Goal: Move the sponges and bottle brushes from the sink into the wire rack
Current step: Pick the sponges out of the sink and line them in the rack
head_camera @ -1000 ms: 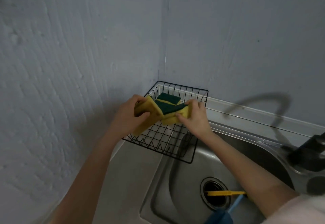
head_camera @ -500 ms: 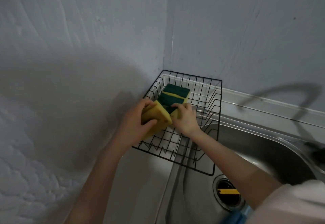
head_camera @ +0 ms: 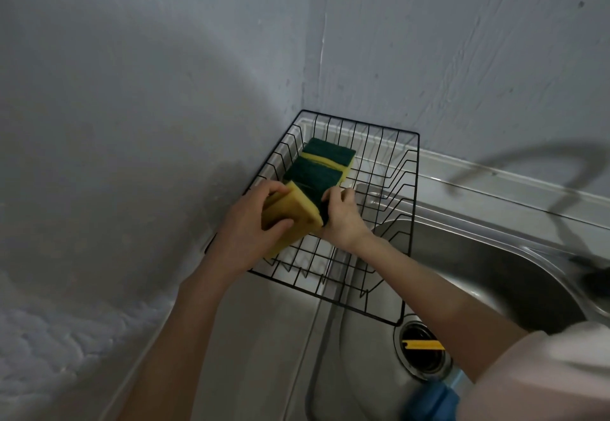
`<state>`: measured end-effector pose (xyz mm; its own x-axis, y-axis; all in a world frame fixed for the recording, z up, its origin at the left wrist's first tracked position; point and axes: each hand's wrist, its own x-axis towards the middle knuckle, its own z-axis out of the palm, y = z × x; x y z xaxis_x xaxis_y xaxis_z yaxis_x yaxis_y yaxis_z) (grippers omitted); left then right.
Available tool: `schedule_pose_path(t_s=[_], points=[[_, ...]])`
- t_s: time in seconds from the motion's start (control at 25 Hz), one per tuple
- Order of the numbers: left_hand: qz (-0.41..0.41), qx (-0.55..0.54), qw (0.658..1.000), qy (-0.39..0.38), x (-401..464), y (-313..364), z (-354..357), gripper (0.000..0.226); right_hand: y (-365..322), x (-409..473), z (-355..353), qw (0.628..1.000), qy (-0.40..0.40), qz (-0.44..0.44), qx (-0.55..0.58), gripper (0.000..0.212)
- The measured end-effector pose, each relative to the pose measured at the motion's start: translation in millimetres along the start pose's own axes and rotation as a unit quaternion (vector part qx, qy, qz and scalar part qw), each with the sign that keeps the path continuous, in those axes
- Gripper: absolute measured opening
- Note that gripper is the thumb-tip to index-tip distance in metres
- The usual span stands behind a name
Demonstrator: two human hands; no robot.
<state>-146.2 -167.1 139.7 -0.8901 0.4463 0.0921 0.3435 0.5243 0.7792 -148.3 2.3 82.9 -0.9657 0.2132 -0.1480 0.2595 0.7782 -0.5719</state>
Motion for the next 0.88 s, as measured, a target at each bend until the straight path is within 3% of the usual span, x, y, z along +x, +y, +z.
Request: schedule_pose_path(t_s=[0.12,0.32,0.6,0.76,0.88], points=[[-0.006,0.001,1.000,0.002,-0.1,-0.8,0.2,0.042,0.4,1.8,0.7,0.998,-0.002,-0.004,-0.063,0.058],[0.002,0.001,1.000,0.000,0.6,-3.5,2.3,0.041,1.4,1.0,-4.2,0.999,-0.017,0.001,0.043,0.052],[0.008,0.007,1.000,0.005,0.9,-6.2,3.4,0.040,-0.8,6.2,2.6,1.000,0.003,-0.008,0.013,0.048],[0.014,0.011,1.000,0.008,1.5,-7.0,4.3,0.040,-0.9,6.4,4.0,0.999,-0.003,-0.012,-0.034,0.058],[0.018,0.015,1.000,0.010,1.4,-7.5,5.3,0.040,1.5,3.1,-6.3,0.998,-0.052,0.006,-0.022,0.065]])
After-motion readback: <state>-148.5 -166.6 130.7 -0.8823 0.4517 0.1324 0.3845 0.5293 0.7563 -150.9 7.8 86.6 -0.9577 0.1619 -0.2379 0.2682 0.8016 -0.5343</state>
